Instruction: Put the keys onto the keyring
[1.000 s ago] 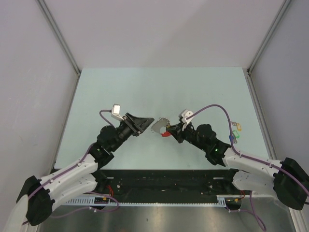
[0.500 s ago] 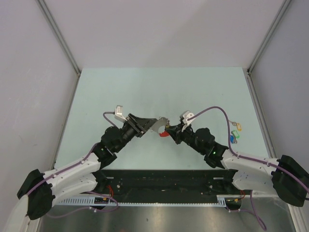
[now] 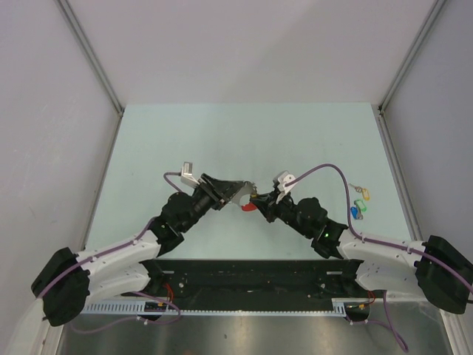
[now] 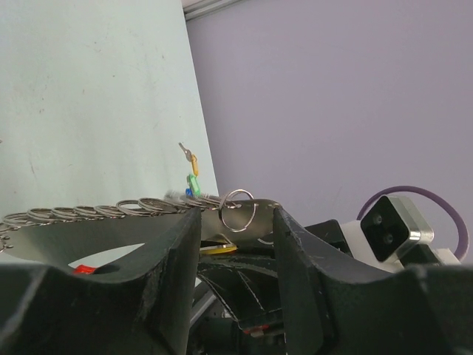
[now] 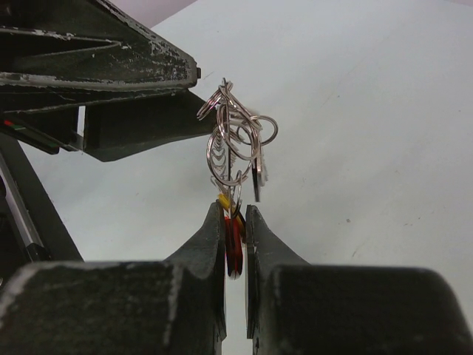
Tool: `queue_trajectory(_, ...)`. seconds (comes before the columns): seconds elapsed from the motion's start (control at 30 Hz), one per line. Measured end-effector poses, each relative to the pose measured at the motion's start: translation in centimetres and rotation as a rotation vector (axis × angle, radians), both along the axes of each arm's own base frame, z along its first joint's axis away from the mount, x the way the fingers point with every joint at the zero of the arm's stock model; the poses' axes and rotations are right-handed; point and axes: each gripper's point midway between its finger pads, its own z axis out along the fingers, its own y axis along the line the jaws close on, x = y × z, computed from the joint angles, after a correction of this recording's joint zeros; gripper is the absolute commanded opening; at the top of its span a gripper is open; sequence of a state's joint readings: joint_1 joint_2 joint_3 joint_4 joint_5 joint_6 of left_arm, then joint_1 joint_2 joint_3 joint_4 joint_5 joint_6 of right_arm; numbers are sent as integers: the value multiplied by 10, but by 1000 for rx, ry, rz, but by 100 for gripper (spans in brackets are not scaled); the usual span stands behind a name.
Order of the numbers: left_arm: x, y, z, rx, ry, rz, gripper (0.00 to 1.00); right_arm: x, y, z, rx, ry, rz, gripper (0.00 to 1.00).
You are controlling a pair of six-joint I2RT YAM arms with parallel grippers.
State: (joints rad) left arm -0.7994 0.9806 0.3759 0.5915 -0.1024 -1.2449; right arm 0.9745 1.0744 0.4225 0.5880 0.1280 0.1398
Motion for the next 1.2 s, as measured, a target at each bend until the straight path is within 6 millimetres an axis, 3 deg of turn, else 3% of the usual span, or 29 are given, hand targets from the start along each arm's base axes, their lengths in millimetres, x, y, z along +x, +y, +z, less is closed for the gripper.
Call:
queue_trajectory(0.2,1,-5,0,-36,19,-5,45,1,1,2,9,-7,-6,0)
queue_trajectory(0.7,2,-4,5,-78,21,2,24,0,2,4,16,-12,-5,0)
queue_trajectory(1.1,1,-3,9,-96,22,5,1,-1,3,0,8,-7,-3,0)
queue_trajectory(1.2,0,-2,10,-97,21,6,0,0,2,-1,5,-7,-8,0)
